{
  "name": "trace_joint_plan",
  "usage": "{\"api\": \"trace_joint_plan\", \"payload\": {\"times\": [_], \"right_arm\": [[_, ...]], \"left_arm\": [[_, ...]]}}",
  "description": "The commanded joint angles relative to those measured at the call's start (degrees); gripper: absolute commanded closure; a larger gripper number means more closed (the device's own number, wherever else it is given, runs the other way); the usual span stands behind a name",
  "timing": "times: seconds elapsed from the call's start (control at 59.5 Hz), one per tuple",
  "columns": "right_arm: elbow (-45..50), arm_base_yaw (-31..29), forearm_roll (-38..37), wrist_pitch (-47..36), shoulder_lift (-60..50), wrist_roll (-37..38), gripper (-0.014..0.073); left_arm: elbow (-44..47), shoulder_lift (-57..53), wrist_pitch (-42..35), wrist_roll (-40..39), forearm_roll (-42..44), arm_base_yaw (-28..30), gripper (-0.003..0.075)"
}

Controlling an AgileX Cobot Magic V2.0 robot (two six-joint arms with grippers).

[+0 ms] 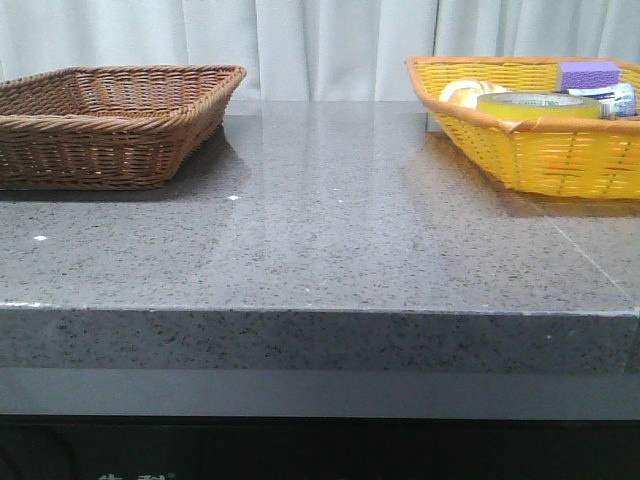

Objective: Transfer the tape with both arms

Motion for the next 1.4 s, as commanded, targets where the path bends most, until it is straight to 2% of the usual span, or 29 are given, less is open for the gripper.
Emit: {"api": "trace_joint_plan", "payload": {"times": [0.0,0.572,0.656,0.723,0.773,0.824,0.891,0.958,1.042,1.16,1.261,1.379], "right_arm": [[-3.15,0.26,-0.29,-0.31,4.41,-0.49,0.0660],[-2.67,0.26,-0.44,0.06,16.34,-0.49,0.0660],[-2.67,0.26,-0.85,0.06,16.75,-0.49,0.0660],[-2.67,0.26,-1.40,0.20,17.14,-0.49,0.0652],[-2.67,0.26,-2.24,0.68,17.20,-0.54,0.0609],[-2.67,0.26,-3.28,1.34,17.20,-0.54,0.0526],[-2.67,0.26,-4.31,2.12,17.20,-0.54,0.0351],[-2.67,0.26,-4.85,2.26,17.20,-0.54,0.0172],[-2.67,0.26,-4.94,2.18,17.20,-0.54,0.0050],[-2.78,0.26,-4.94,2.18,17.20,-0.54,0.0053],[-4.34,0.26,-4.94,2.75,17.31,-0.17,0.0075],[-8.87,0.21,-5.18,4.62,20.82,1.40,0.0101]], "left_arm": [[-2.84,4.20,-0.86,0.07,-1.17,0.20,0.0740],[-2.62,13.39,0.68,0.07,-1.95,0.20,0.0736],[-2.62,13.52,0.68,0.07,-1.95,0.20,0.0671],[-2.62,13.52,0.68,0.07,-1.95,0.20,0.0559],[-2.62,13.52,0.68,0.07,-1.95,0.20,0.0461],[-2.62,13.52,0.68,0.07,-1.95,0.20,0.0356],[-2.62,13.52,0.64,0.07,-1.95,0.20,0.0272],[-2.62,13.52,0.64,0.07,-1.95,0.20,0.0257],[-2.62,13.62,0.64,0.07,-1.95,0.20,0.0261],[-2.62,13.74,0.64,0.20,-1.95,0.20,0.0260],[-2.73,13.74,0.25,3.75,-2.65,-0.23,0.0260],[-3.27,13.74,-1.16,9.13,-7.45,-4.41,0.0260]]}}
